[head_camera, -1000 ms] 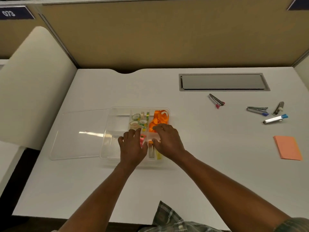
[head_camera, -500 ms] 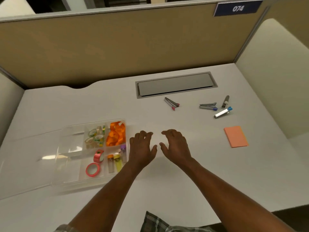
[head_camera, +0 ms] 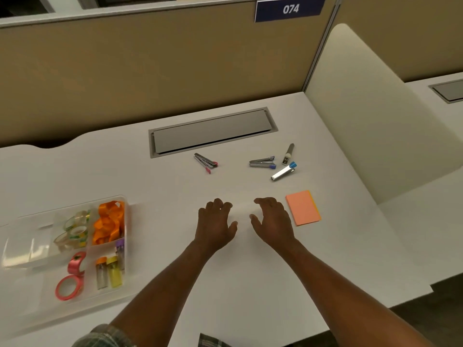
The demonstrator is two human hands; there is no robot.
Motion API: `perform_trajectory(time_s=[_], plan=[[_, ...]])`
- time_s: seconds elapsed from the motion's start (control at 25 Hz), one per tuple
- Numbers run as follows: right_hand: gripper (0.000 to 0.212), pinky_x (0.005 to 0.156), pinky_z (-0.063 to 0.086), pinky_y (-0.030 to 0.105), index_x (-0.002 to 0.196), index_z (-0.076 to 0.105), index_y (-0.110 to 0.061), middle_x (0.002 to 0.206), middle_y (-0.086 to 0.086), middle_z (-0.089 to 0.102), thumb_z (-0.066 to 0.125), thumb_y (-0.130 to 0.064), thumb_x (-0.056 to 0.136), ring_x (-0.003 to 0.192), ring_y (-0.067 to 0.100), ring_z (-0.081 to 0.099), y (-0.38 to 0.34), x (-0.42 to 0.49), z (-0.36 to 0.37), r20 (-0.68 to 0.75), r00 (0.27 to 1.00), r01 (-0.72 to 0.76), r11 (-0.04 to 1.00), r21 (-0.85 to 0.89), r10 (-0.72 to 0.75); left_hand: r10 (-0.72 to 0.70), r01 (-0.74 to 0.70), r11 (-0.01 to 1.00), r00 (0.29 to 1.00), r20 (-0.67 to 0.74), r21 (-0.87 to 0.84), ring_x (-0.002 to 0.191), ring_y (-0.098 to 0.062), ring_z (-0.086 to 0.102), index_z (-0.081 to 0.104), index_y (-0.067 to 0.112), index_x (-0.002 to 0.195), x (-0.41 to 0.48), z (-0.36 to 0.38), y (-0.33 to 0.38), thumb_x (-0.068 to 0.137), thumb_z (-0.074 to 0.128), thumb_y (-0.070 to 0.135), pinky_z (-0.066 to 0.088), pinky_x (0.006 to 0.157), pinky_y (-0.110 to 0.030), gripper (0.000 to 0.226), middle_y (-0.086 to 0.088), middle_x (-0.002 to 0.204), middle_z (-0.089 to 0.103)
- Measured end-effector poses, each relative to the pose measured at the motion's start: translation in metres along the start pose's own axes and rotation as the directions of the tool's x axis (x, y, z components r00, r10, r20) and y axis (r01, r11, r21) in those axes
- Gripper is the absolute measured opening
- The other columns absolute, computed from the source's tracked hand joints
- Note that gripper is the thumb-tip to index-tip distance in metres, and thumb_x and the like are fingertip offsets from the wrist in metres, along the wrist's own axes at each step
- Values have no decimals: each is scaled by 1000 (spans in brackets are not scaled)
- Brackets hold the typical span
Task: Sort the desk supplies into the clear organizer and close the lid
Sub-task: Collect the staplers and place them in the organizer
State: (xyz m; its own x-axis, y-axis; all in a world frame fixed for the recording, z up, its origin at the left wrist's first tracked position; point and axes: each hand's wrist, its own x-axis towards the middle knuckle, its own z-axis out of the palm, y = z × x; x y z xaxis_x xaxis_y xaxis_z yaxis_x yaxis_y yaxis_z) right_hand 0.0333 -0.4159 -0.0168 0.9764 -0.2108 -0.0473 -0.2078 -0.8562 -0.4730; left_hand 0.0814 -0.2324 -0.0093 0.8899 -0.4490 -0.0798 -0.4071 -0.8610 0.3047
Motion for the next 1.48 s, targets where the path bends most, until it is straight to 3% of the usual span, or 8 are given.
perform_trajectory(time_s=[0.36, 0.6, 0.76, 0.92, 1.08, 1.2, 1.36, 1.48], plan=[[74, 89, 47, 39, 157, 18, -30, 128, 17, 52, 54, -47, 95, 113, 36, 59, 53, 95, -43, 135, 932, -334, 942, -36, 336, -51, 33, 983, 995, 91, 181, 111, -33, 52, 42, 12, 139, 79, -13, -12, 86, 60, 42, 41, 89, -42, 64, -13, 129, 50], [54, 94, 46, 40, 132, 51, -19, 132, 14, 55, 57, -50, 89, 116, 34, 58, 59, 137, -36, 219, 888, -389, 914, -117, 406, -183, 130, 940, 972, 146, 315, 124, -33, 46, 22, 16, 152, 133, -29, -46, 86, 58, 21, 42, 94, -42, 74, -14, 150, 33], [32, 83, 48, 34, 114, 59, -12, 115, 14, 56, 62, -35, 92, 101, 32, 62, 53, 124, -31, 156, 929, -320, 940, -120, 336, -192, 87, 918, 952, 240, 388, 149, -35, 13, 6, 20, 156, 157, -25, -60, 91, 48, 10, 31, 112, -46, 78, -9, 165, 1], [10, 70, 43, 31, 104, 56, -17, 100, 10, 54, 55, -19, 94, 89, 32, 62, 49, 102, -16, 140, 961, -229, 971, -72, 237, -102, 4, 891, 976, 191, 454, 140, -36, 29, 34, 18, 146, 164, -17, -69, 94, 46, 12, 26, 113, -45, 54, -13, 151, 34], [49, 76, 47, 35, 134, 46, -28, 98, 8, 64, 59, -13, 89, 90, 30, 63, 33, 84, -6, 143, 948, -307, 931, 195, 283, -45, -16, 922, 988, 147, 386, 109, -29, 52, 50, 16, 126, 141, -10, -71, 98, 51, 28, 37, 90, -38, 30, -9, 122, 53], [79, 71, 57, 41, 150, 27, -40, 88, 9, 69, 62, -8, 87, 76, 27, 67, 15, 67, 0, 285, 873, -487, 669, 562, 395, -109, 58, 951, 982, 155, 302, 103, -29, 56, 50, 13, 120, 111, -4, -70, 97, 52, 36, 41, 84, -38, 32, -9, 117, 55], [59, 72, 59, 39, 140, 44, -25, 101, 16, 67, 61, 2, 89, 81, 28, 66, -15, 47, -1, 561, 734, -645, 134, 752, 383, -300, 323, 935, 941, 158, -147, 96, -28, 61, 53, 12, 102, 70, -4, -68, 91, 57, 28, 48, 75, -36, 20, -6, 105, 63], [43, 82, 58, 45, 127, 48, -24, 101, 17, 66, 56, 3, 93, 85, 32, 67, -45, 33, 0, 648, 708, -665, -44, 746, 280, -376, 529, 586, 849, 372, -614, 79, -24, 64, 55, 13, 94, 38, -18, -70, 82, 67, 21, 56, 72, -40, 18, -6, 94, 66]])
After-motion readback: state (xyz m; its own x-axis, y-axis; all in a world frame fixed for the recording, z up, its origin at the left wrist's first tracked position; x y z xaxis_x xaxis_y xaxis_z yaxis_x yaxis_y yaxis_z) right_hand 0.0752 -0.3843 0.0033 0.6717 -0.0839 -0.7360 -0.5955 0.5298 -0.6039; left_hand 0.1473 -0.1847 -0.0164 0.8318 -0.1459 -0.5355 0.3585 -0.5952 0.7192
